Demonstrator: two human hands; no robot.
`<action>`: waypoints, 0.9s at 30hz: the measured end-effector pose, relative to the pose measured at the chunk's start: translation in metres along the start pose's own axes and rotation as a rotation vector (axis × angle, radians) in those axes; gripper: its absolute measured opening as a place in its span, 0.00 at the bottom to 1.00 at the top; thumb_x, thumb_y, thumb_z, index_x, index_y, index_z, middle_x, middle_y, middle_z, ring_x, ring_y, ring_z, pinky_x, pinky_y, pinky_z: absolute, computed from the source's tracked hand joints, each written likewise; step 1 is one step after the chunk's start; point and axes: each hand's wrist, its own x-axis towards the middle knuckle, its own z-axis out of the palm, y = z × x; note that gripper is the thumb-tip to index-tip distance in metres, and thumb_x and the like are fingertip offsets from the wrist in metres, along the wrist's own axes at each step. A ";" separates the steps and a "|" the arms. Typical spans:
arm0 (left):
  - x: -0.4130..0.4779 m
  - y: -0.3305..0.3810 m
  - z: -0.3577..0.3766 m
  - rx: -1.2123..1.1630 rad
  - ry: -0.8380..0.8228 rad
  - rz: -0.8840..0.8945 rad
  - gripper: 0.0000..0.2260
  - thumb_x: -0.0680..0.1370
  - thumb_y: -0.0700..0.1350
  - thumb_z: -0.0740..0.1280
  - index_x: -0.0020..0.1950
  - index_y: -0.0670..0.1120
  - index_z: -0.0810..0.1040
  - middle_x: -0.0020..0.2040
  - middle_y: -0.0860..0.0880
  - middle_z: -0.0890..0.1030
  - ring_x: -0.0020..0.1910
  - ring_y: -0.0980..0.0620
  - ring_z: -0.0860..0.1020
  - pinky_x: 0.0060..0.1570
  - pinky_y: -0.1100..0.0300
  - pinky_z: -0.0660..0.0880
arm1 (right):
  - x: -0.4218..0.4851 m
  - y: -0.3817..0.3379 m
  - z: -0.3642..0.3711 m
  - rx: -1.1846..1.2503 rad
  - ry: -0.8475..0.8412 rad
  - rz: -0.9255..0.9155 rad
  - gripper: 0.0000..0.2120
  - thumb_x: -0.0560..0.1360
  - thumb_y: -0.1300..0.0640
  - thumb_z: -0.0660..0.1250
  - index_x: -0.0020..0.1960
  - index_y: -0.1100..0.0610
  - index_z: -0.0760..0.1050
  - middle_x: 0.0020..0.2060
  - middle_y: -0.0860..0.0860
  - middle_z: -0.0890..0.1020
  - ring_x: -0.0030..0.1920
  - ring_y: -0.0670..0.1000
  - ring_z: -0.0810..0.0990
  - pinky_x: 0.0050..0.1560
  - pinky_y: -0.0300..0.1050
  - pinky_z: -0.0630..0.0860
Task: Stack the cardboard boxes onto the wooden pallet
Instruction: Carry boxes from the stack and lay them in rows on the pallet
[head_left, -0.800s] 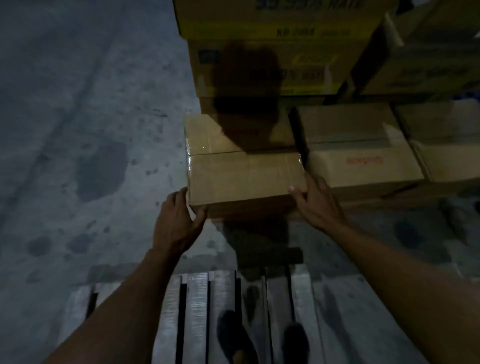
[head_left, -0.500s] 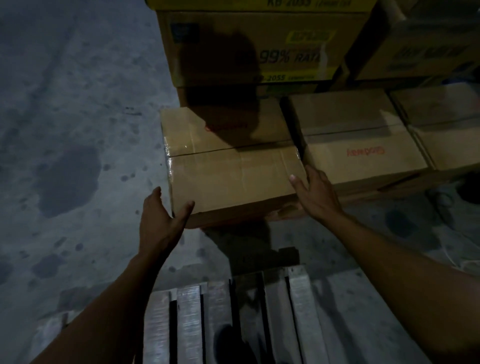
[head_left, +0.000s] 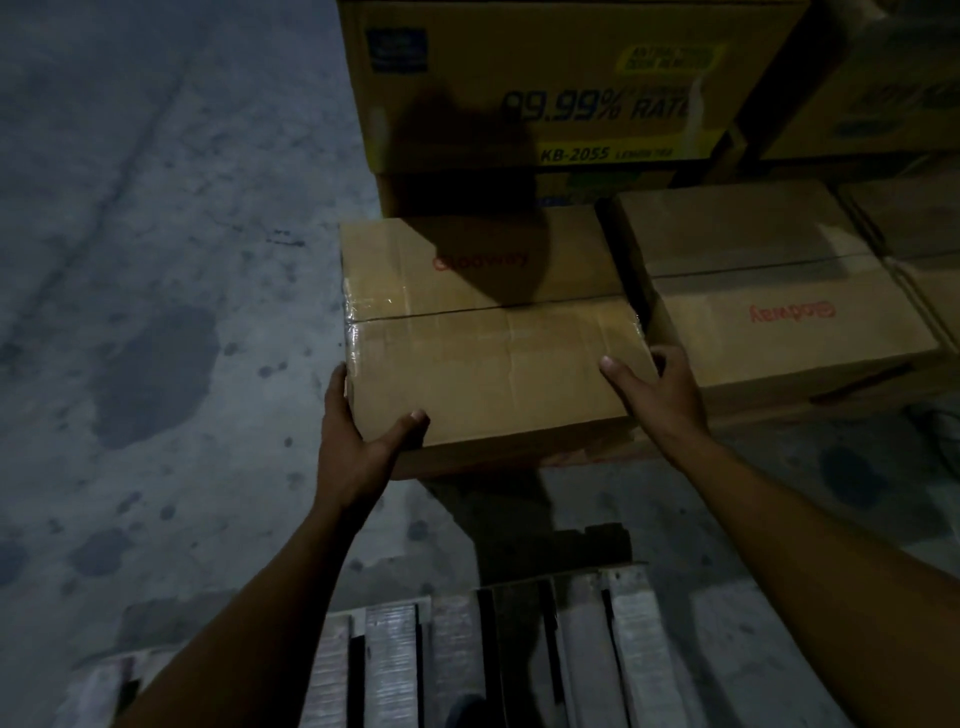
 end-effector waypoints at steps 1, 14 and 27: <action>0.002 -0.001 0.001 -0.043 -0.017 -0.010 0.52 0.62 0.65 0.79 0.78 0.63 0.53 0.76 0.51 0.66 0.69 0.45 0.72 0.63 0.42 0.76 | 0.001 0.002 0.001 0.050 -0.003 0.014 0.25 0.72 0.46 0.75 0.61 0.55 0.69 0.57 0.52 0.75 0.58 0.55 0.77 0.51 0.45 0.73; 0.011 0.004 -0.005 -0.060 -0.056 -0.022 0.47 0.65 0.59 0.79 0.77 0.68 0.55 0.71 0.49 0.72 0.63 0.41 0.77 0.56 0.37 0.79 | 0.003 -0.004 -0.005 0.189 -0.180 0.053 0.41 0.64 0.39 0.80 0.73 0.41 0.69 0.61 0.45 0.80 0.61 0.48 0.79 0.65 0.60 0.76; -0.052 0.001 -0.036 -0.119 0.056 -0.055 0.44 0.68 0.54 0.80 0.77 0.67 0.57 0.70 0.47 0.74 0.62 0.42 0.79 0.53 0.40 0.81 | -0.044 -0.031 -0.017 0.163 -0.276 -0.013 0.35 0.71 0.49 0.77 0.72 0.35 0.63 0.57 0.46 0.76 0.61 0.52 0.75 0.61 0.56 0.77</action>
